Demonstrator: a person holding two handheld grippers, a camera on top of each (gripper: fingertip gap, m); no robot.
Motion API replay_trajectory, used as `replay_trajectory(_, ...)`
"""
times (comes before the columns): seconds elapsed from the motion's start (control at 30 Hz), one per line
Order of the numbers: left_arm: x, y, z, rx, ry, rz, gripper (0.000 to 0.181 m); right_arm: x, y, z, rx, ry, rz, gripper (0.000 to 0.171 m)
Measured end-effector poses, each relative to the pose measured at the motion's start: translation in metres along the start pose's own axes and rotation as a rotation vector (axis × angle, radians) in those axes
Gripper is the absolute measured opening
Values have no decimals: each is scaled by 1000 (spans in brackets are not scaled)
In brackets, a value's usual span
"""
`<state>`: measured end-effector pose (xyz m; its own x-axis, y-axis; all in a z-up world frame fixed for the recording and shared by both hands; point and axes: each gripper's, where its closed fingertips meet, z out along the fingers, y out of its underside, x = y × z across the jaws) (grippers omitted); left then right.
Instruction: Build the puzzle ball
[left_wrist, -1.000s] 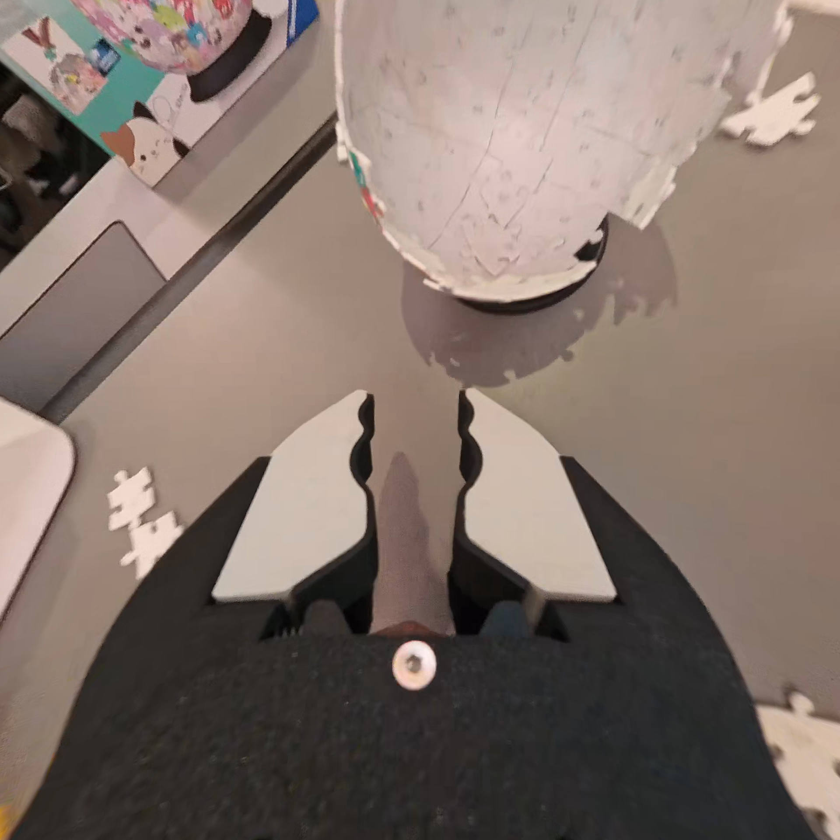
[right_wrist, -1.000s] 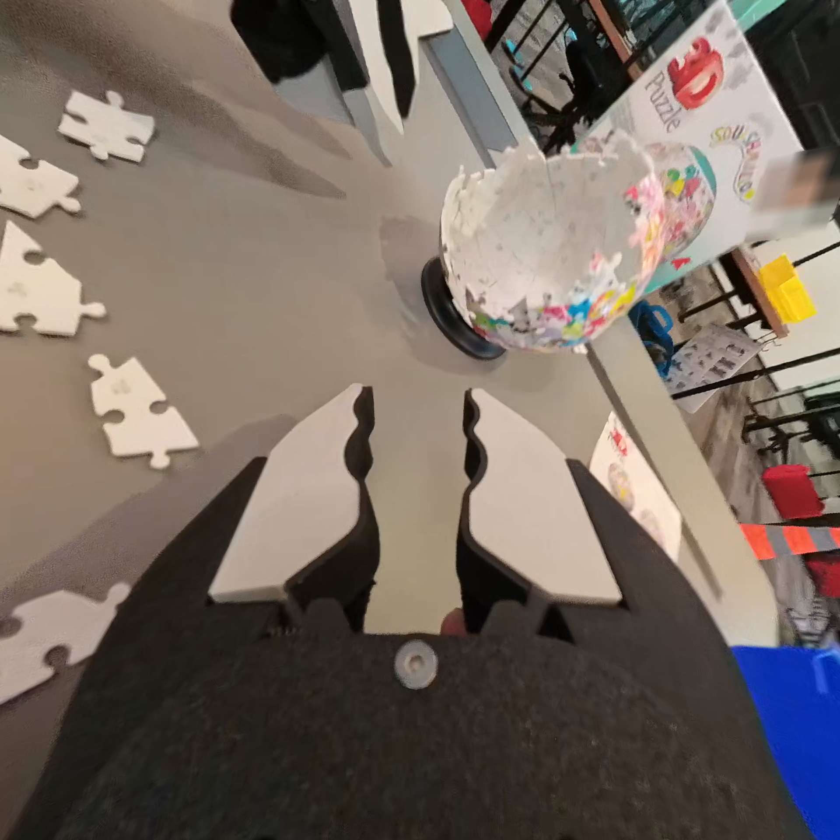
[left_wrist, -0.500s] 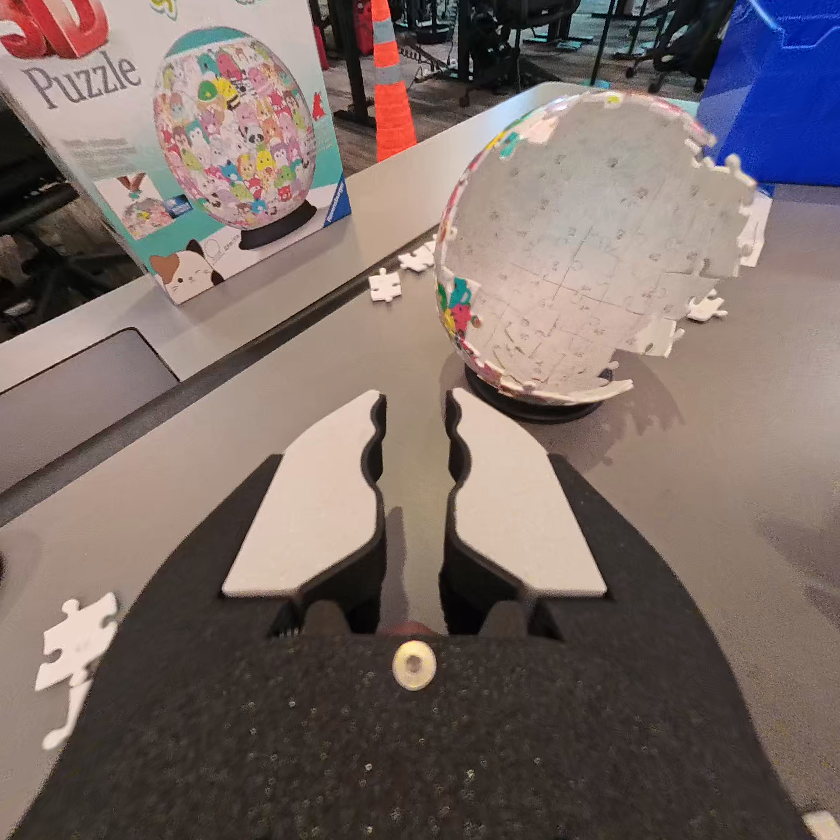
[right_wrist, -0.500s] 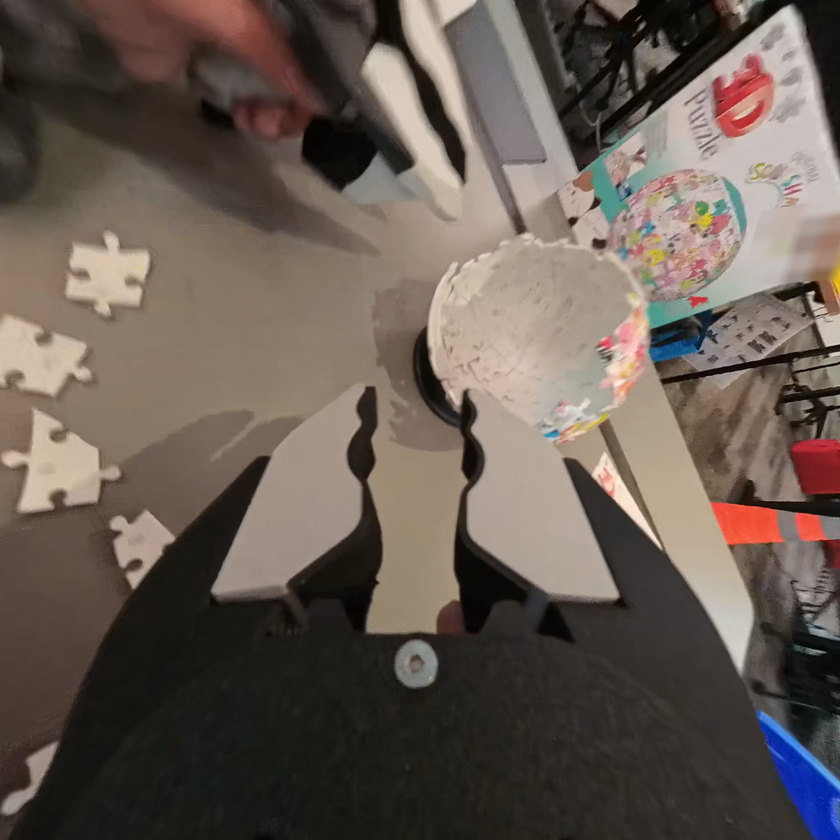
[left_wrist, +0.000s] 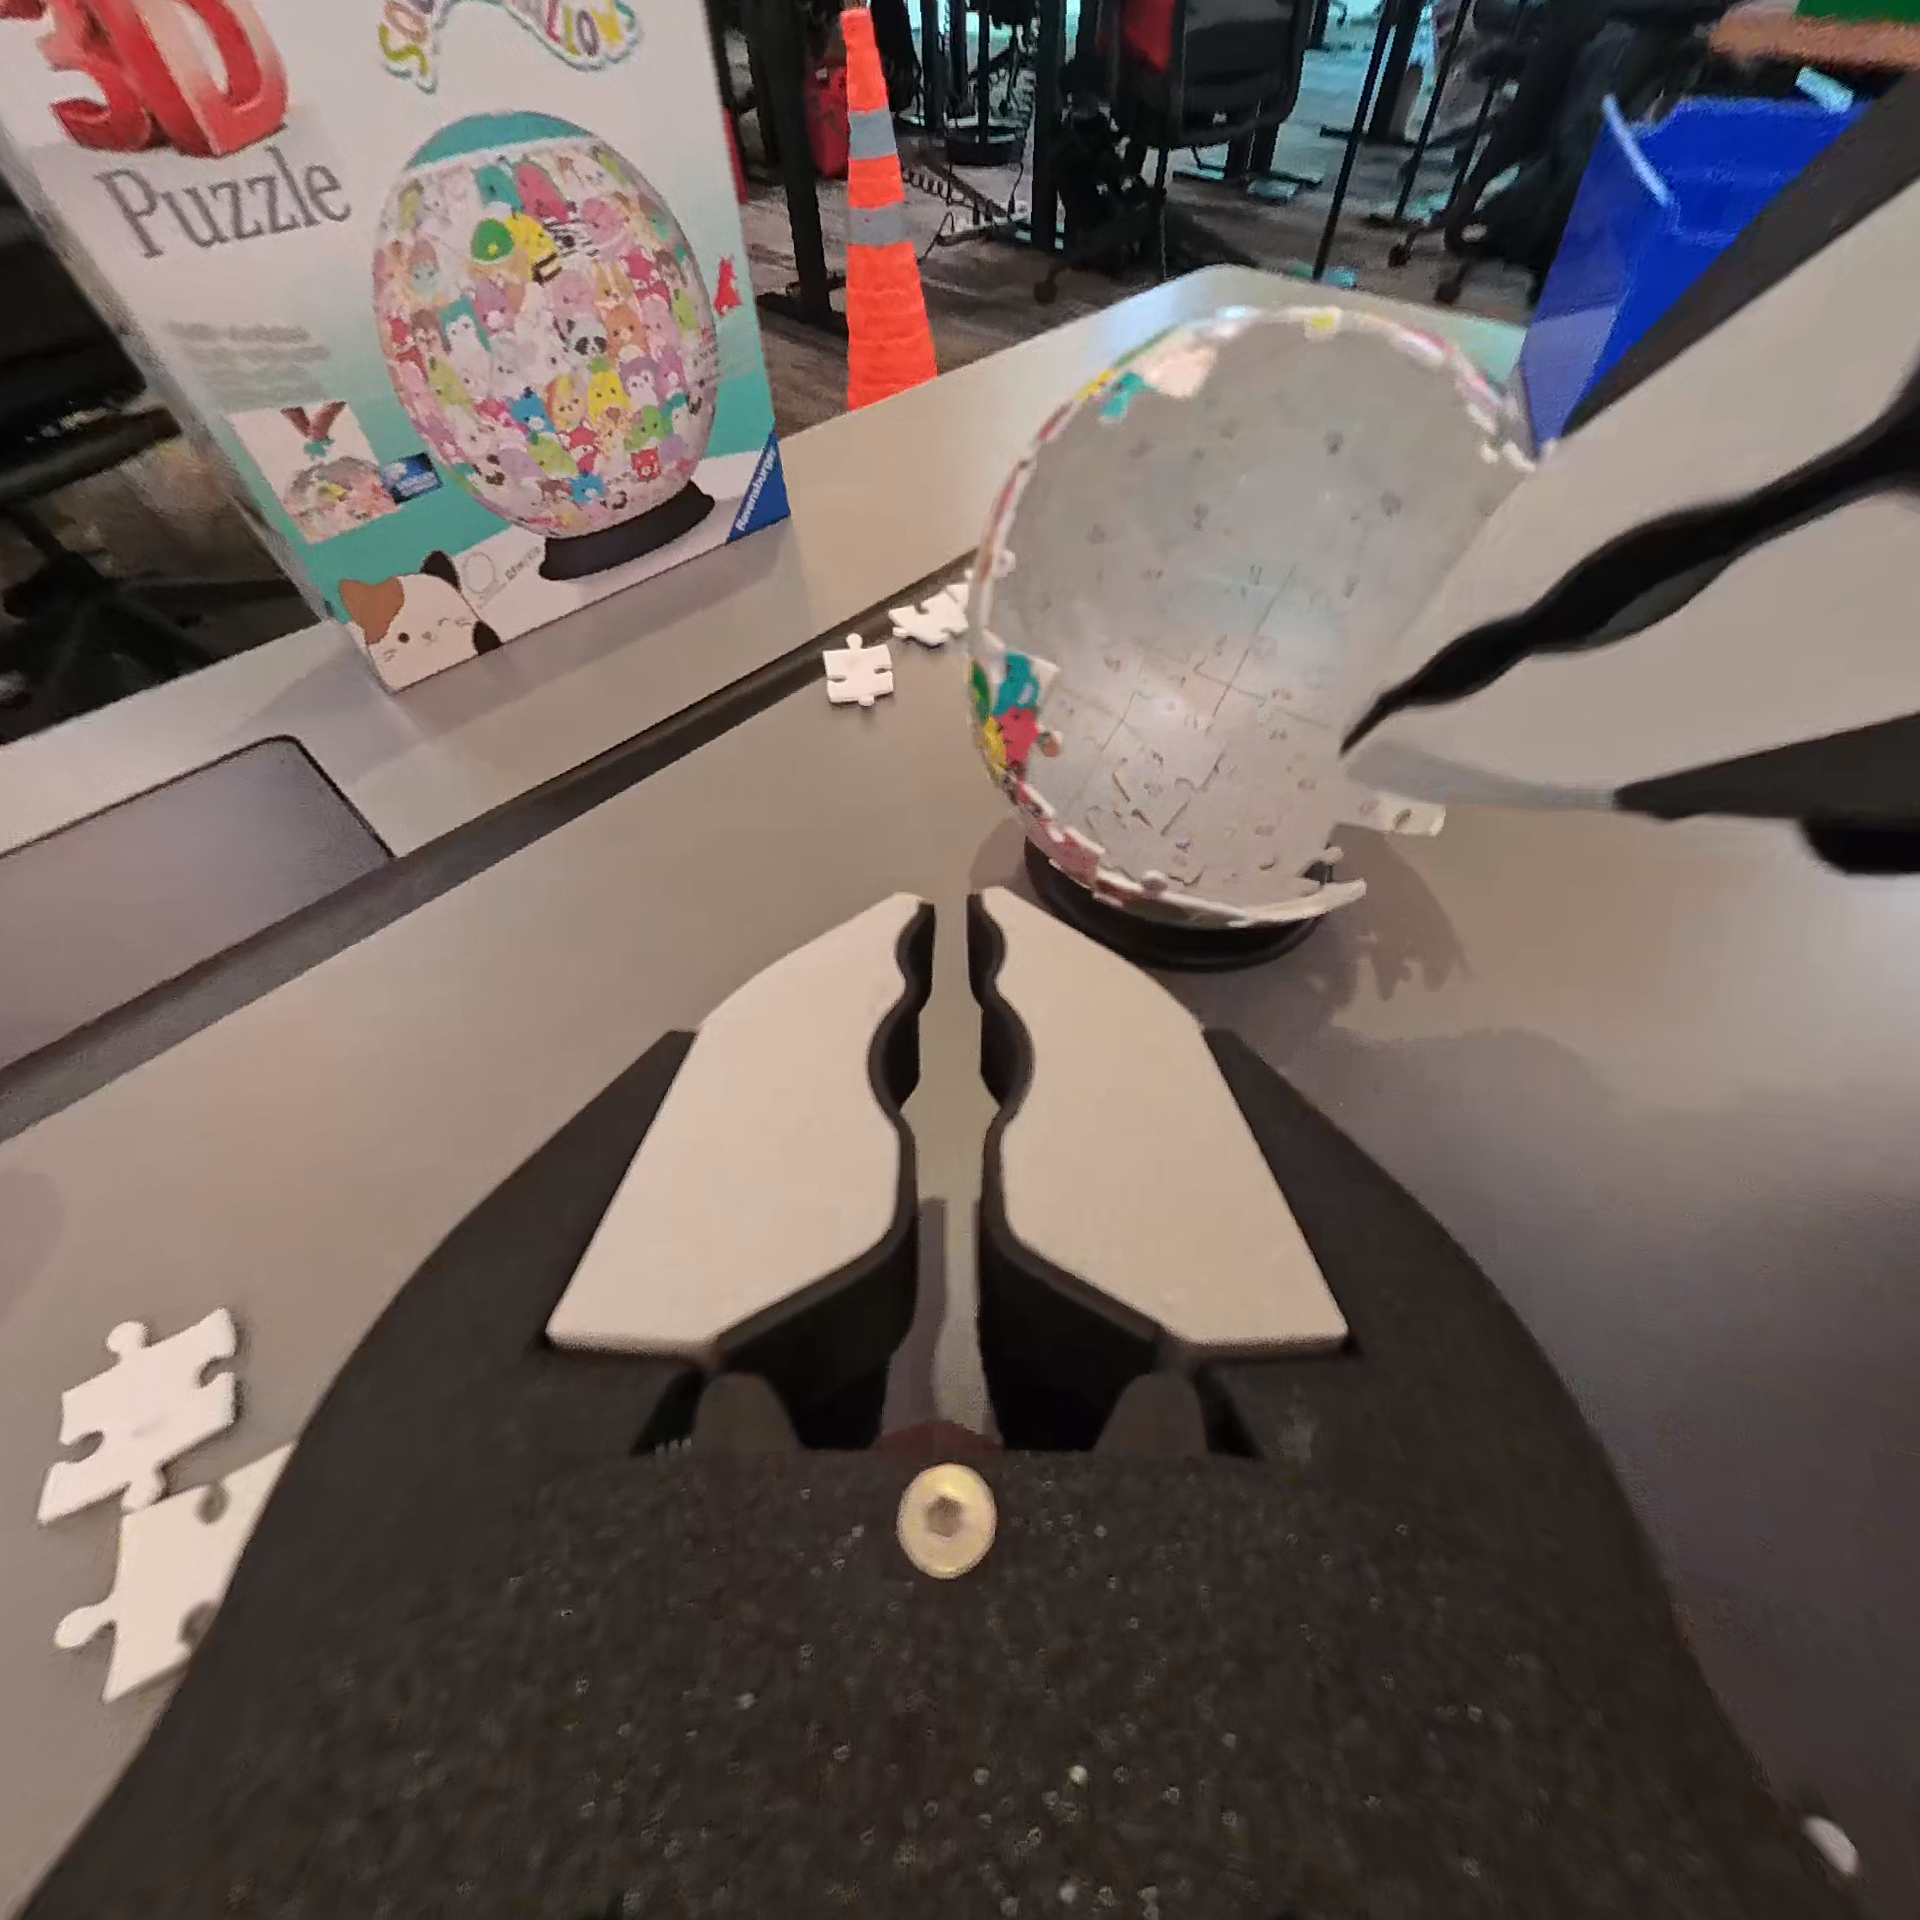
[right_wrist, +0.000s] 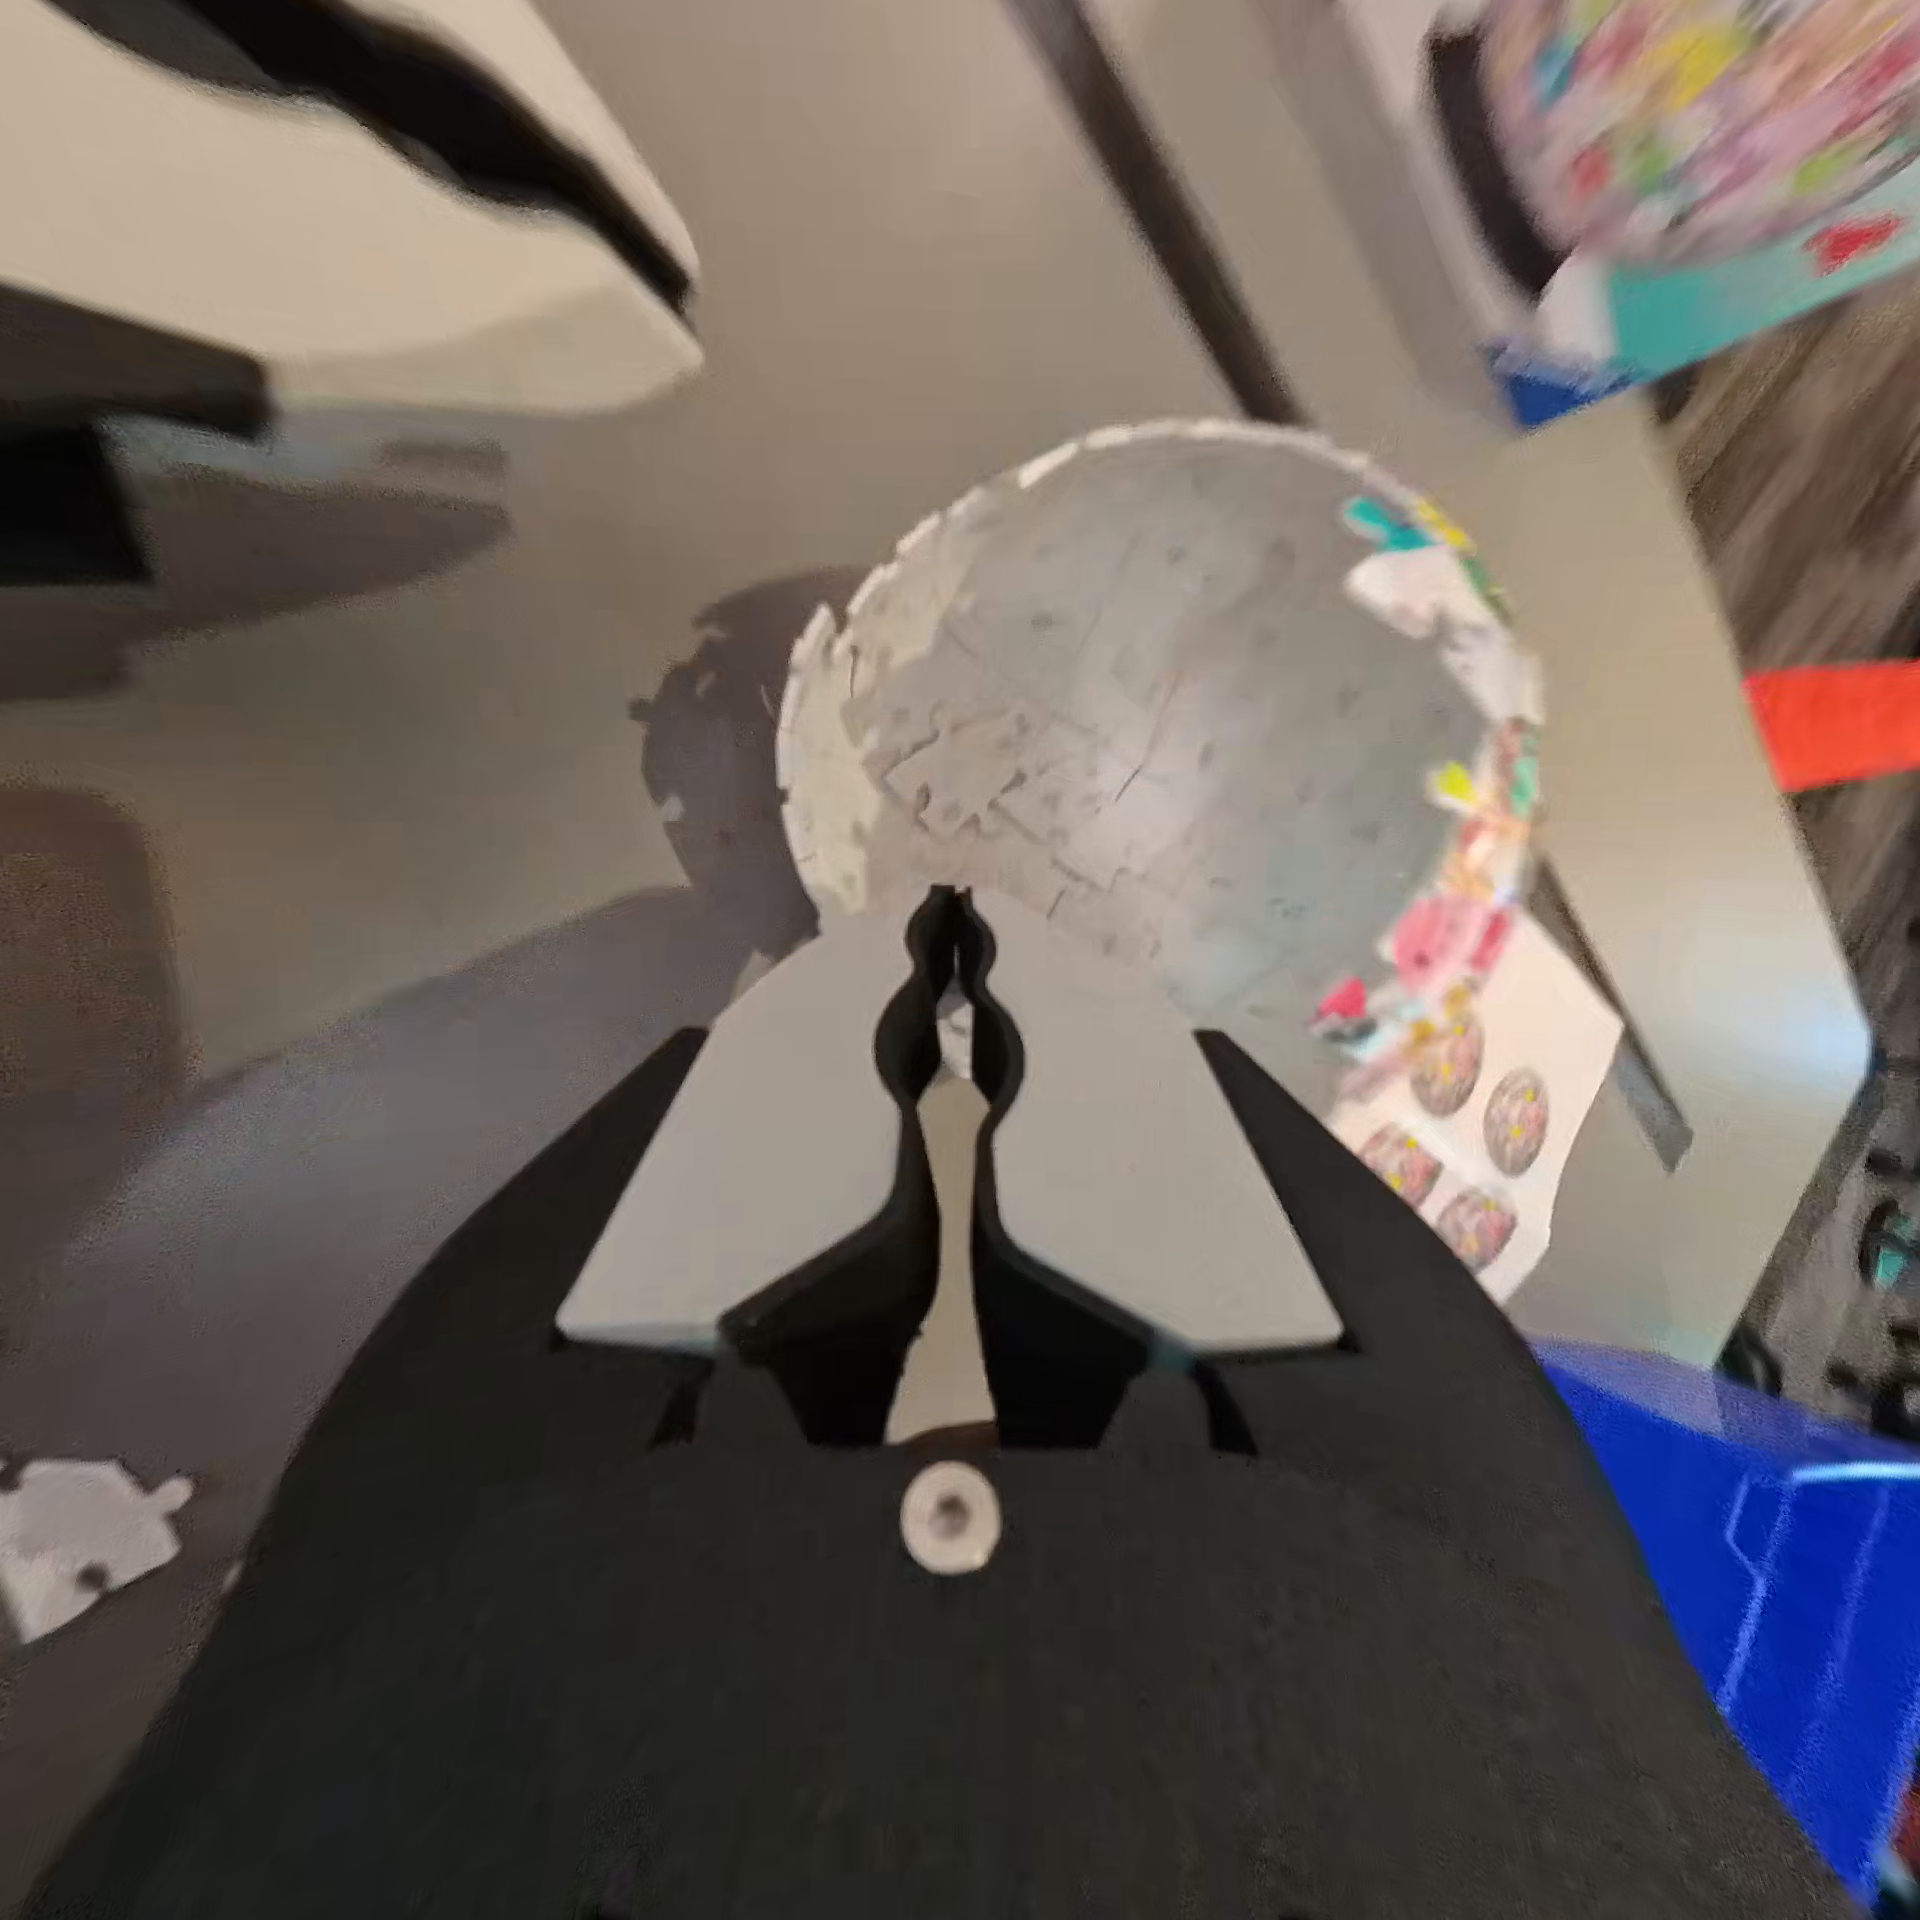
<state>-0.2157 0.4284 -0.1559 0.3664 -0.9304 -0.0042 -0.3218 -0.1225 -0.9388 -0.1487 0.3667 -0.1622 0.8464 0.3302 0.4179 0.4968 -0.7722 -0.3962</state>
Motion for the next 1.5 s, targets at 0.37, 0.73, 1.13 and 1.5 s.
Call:
replay_trajectory(0.37,-24,-7,-14,71,86,-294,9,-1,14,37,-370,-40,35,0)
replay_trajectory(0.73,-14,-1,-8,26,73,-216,9,1,24,45,-510,20,-7,0)
replay_trajectory(1.13,-1,5,-2,-15,122,-173,14,13,-12,-53,104,132,-28,0)
replay_trajectory(1.5,42,18,-4,-98,141,-24,25,-10,53,-30,223,186,-329,48)
